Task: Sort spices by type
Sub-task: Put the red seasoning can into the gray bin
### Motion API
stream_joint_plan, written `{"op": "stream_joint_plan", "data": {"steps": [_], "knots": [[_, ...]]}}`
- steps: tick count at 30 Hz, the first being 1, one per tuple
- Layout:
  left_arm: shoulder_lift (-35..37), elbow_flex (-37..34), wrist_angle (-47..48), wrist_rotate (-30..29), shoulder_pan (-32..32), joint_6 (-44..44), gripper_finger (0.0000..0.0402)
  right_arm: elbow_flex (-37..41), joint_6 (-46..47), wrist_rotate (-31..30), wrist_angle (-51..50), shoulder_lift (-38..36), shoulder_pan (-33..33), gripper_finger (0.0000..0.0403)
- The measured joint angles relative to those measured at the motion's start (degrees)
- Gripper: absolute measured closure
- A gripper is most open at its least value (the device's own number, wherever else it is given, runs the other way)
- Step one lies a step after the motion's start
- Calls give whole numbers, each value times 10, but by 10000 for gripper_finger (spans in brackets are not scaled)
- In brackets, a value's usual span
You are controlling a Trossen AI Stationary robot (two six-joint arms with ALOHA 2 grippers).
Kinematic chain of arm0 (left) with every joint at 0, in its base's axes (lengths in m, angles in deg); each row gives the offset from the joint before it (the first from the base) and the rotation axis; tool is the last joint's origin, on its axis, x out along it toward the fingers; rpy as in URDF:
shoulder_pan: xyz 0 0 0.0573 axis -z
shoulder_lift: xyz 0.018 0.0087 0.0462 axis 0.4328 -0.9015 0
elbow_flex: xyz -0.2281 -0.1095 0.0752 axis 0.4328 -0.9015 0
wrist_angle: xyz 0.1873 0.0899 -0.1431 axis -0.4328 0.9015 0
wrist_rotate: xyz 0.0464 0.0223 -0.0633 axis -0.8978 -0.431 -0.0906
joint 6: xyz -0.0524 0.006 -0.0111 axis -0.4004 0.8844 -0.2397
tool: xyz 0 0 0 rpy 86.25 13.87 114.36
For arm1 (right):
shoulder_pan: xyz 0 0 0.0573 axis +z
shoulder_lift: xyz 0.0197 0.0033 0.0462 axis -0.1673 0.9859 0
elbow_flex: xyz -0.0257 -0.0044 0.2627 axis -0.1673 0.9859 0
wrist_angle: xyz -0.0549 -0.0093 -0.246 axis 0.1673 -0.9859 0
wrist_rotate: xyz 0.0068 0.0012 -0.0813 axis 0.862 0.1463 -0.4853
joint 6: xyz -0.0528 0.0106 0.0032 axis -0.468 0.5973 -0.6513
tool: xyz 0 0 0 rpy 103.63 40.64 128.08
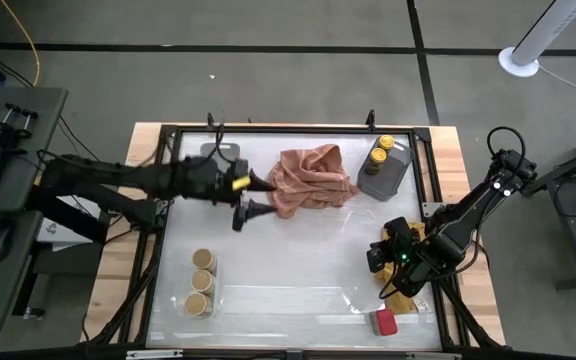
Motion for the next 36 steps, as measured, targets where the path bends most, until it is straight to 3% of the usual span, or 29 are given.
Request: {"op": "stream_joint_plan", "data": {"steps": [8,11,14,21,26,31,36], "knots": [[-2,-100,-221,-126,89,-81,122,0,0,0,2,0,0,402],[-2,-104,-231,-155,104,-84,122,0,-28,11,19,0,0,402],[-2,-104,-233,-162,109,-84,122,0,-96,59,69,0,2,402],[-1,-104,-235,-163,102,-68,122,0,-234,139,283,1,47,402],[-1,-104,-235,-163,98,-65,122,-1,-176,239,409,43,102,402],[-1,-104,-234,-163,101,-65,122,-1,-96,343,431,103,138,402],[-1,-104,-230,-162,101,-58,122,-1,-85,354,408,125,130,403]]}}
